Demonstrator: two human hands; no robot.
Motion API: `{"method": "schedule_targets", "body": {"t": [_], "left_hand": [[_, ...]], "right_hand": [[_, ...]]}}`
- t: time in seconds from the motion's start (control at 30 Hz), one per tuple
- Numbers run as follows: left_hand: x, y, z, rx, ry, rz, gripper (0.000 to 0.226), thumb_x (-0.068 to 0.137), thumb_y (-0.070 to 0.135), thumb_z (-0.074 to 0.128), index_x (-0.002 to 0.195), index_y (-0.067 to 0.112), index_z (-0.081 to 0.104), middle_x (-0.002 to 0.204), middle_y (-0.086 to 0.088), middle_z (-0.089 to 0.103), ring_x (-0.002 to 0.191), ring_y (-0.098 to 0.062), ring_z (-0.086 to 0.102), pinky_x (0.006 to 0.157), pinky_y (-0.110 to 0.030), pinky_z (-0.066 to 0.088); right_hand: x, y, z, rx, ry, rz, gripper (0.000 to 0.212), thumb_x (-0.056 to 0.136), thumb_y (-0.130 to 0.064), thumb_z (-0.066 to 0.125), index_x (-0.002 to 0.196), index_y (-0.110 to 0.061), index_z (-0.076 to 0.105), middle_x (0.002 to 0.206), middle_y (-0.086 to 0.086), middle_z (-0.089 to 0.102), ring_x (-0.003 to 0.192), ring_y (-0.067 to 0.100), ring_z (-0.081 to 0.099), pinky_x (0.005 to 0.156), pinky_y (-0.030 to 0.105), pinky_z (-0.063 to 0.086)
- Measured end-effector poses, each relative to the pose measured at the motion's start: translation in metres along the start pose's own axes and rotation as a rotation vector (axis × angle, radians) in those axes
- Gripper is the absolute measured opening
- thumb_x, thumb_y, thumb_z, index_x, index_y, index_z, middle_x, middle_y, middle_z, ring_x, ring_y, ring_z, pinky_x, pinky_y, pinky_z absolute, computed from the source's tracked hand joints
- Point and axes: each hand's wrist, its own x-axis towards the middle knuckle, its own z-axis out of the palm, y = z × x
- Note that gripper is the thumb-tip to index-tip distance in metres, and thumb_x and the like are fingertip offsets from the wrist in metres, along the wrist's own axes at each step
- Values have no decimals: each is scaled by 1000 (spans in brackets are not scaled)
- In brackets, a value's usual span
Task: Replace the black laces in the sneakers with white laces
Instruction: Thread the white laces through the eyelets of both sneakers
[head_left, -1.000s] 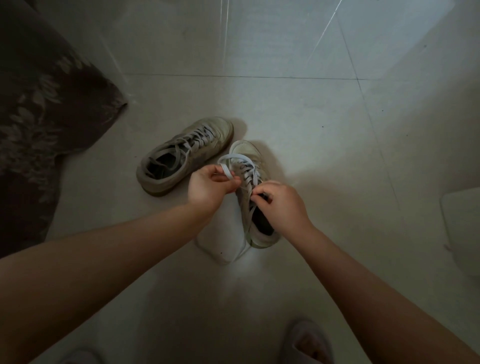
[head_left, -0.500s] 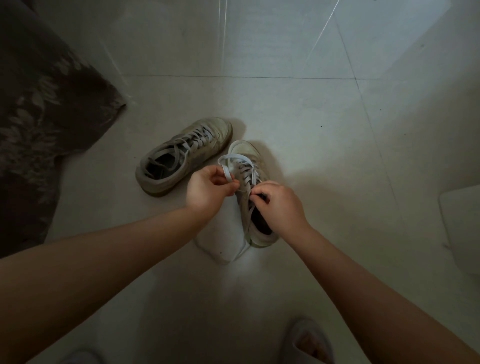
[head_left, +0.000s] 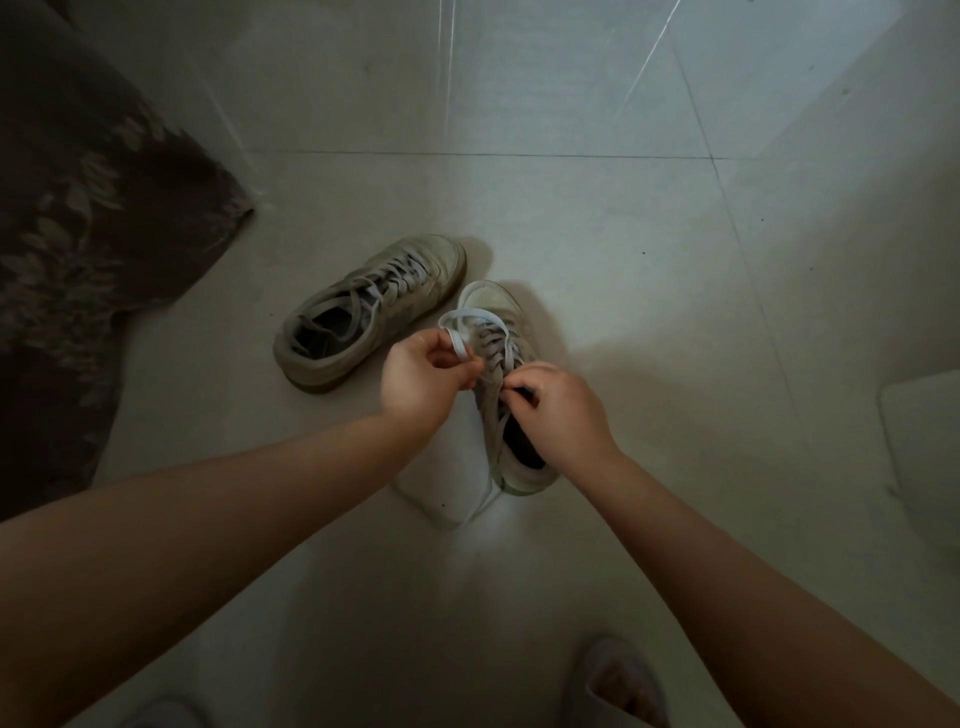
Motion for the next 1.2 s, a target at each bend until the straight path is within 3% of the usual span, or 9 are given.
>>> {"method": "schedule_targets", "body": {"t": [0.17, 0.37, 0.57, 0.63, 0.73, 0.83, 0.97, 1.07, 1.2], "left_hand": [[0, -9, 0, 307, -9, 222, 8, 78, 6, 72, 80, 9, 66, 78, -4, 71, 72, -12, 65, 73, -24, 53], [0, -4, 11, 82, -42, 27, 10, 78, -2, 70, 80, 2, 61, 75, -10, 67, 66, -13, 63, 69, -26, 55], [-1, -16, 14, 91, -56, -16, 26, 71, 22, 82, 86, 11, 64, 76, -1, 64, 71, -9, 61, 70, -23, 52], [-1, -17, 15, 118, -73, 20, 23, 74, 20, 80, 86, 10, 63, 73, 2, 62, 67, -3, 58, 65, -16, 49], [2, -17, 13, 203, -81, 101, 18, 79, 17, 75, 85, 4, 65, 67, 6, 59, 56, 5, 54, 54, -6, 40], [3, -19, 10, 172, -100, 83, 17, 82, 19, 73, 89, 6, 64, 72, 0, 61, 64, -5, 56, 60, -15, 46], [4, -17, 11, 203, -137, 105, 15, 83, 18, 71, 90, 8, 63, 75, -2, 63, 65, -7, 58, 64, -18, 49], [7, -11, 10, 326, -151, 180, 15, 83, 19, 70, 95, 11, 63, 79, -4, 65, 71, -15, 60, 69, -26, 50], [14, -11, 0, 519, -170, 433, 12, 86, 17, 65, 97, 14, 61, 85, 0, 61, 75, -14, 59, 71, -35, 52]], "right_hand": [[0, 0, 1, -12, -13, -3, 16, 89, -23, 60, 99, -21, 73, 105, -5, 67, 96, 14, 60, 76, 28, 47], [1, 1, 3, 15, -4, -3, 14, 88, -21, 61, 96, -20, 72, 101, -4, 66, 92, 16, 60, 74, 31, 47], [0, 1, 6, 61, 38, -24, 7, 88, -11, 57, 86, -7, 62, 86, 2, 55, 75, 14, 47, 62, 26, 29], [-3, 3, 7, 143, 41, -16, 6, 89, -10, 56, 84, -7, 59, 86, 0, 56, 77, 15, 52, 66, 27, 37], [-12, 7, -1, 496, 70, 147, 10, 92, -8, 56, 83, -11, 56, 92, 3, 65, 87, 18, 66, 76, 36, 56], [-16, 7, -18, 1225, 136, 358, 17, 99, -3, 42, 84, -4, 50, 98, 11, 70, 98, 21, 68, 90, 32, 54], [-16, 5, -29, 1751, 113, 569, 32, 104, -10, 26, 75, -9, 41, 53, 1, 54, 53, 13, 60, 77, 33, 54], [-13, 7, -29, 1209, 88, 526, 29, 103, -14, 32, 75, -14, 40, 50, -5, 37, 43, 10, 34, 48, 22, 39], [-25, 30, -44, -91, -177, 154, 21, 92, -40, 54, 88, -19, 56, 75, -8, 53, 71, 13, 50, 65, 27, 39]]}}
